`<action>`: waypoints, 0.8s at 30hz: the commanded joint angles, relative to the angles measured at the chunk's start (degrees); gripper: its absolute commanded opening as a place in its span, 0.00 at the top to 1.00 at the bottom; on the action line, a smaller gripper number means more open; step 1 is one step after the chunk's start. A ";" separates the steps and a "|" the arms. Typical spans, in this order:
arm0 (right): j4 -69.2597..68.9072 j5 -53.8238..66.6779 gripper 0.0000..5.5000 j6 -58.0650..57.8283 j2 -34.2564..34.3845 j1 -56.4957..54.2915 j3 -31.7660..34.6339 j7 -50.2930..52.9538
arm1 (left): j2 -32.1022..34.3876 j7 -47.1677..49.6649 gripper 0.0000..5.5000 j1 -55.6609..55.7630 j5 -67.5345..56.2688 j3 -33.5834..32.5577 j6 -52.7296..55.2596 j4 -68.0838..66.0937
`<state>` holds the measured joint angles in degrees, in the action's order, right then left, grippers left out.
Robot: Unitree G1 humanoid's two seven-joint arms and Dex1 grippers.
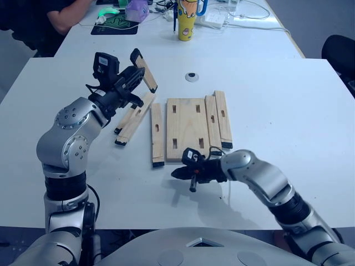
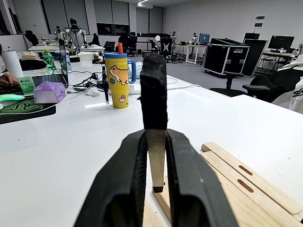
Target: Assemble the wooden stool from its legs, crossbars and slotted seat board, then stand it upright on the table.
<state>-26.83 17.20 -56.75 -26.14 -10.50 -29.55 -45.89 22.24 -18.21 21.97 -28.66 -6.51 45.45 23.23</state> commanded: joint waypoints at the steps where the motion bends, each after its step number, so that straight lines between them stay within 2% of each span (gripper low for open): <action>1: 1.62 -2.04 1.00 2.44 5.80 5.45 1.23 9.63 | 0.60 -0.73 0.92 1.18 0.54 1.55 0.34 -0.19; 6: 1.39 -3.57 1.00 2.81 7.80 8.46 2.05 15.80 | 1.03 -1.00 0.92 1.28 0.68 2.36 1.09 0.06; 11: 0.70 -2.60 1.00 2.66 7.97 9.88 3.29 17.01 | 1.47 -0.97 0.92 0.83 0.99 2.43 1.03 -0.03; 18: 10.90 -4.81 1.00 10.82 15.27 6.94 -0.91 18.54 | 1.24 -0.37 0.92 -0.07 2.22 3.55 1.16 -0.23; 24: 13.23 -3.88 1.00 14.85 18.90 6.22 0.55 18.72 | 0.80 -0.21 0.92 -1.17 2.71 4.58 1.48 0.24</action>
<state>-13.08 12.68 -42.87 -8.02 -4.06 -29.98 -27.21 23.17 -18.69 21.86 -26.64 -2.46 46.35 23.12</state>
